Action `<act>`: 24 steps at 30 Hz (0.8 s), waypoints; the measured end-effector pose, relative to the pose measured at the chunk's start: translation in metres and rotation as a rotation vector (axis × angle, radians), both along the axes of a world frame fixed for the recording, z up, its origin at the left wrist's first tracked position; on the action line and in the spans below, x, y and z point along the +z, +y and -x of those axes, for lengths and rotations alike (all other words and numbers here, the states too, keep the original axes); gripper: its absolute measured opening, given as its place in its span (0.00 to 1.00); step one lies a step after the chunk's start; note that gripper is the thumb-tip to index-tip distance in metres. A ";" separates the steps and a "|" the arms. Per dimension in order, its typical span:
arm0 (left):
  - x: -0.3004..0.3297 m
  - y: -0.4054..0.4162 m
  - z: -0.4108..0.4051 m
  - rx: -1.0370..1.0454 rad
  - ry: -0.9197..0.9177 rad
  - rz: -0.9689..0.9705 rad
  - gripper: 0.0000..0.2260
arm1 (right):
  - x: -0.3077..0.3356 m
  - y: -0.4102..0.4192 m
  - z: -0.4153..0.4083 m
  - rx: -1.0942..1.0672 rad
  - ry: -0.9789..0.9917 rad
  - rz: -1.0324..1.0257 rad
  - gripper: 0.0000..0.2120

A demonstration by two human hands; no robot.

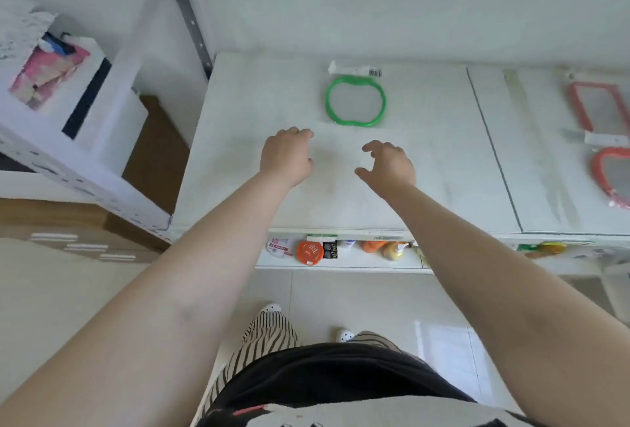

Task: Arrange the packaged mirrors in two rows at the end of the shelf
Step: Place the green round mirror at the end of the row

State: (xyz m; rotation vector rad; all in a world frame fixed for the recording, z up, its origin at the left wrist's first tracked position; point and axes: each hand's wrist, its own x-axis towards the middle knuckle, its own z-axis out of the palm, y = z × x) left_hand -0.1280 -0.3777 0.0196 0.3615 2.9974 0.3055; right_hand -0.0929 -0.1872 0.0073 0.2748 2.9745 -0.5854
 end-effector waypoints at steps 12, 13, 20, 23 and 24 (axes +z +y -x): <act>0.006 -0.002 0.087 -0.166 -0.009 0.033 0.20 | 0.010 -0.008 0.032 -0.280 -0.005 -0.018 0.25; 0.004 0.002 0.089 -0.174 -0.013 0.037 0.19 | 0.010 -0.005 0.034 -0.289 -0.009 -0.019 0.25; -0.017 0.024 0.105 -0.138 -0.045 0.055 0.19 | 0.003 0.021 0.067 -0.289 -0.028 -0.026 0.25; -0.033 0.033 0.113 -0.076 -0.109 -0.013 0.20 | -0.006 0.030 0.083 -0.301 -0.037 0.041 0.26; -0.039 0.037 0.117 -0.053 -0.139 -0.057 0.21 | -0.010 0.033 0.089 -0.311 -0.046 0.070 0.27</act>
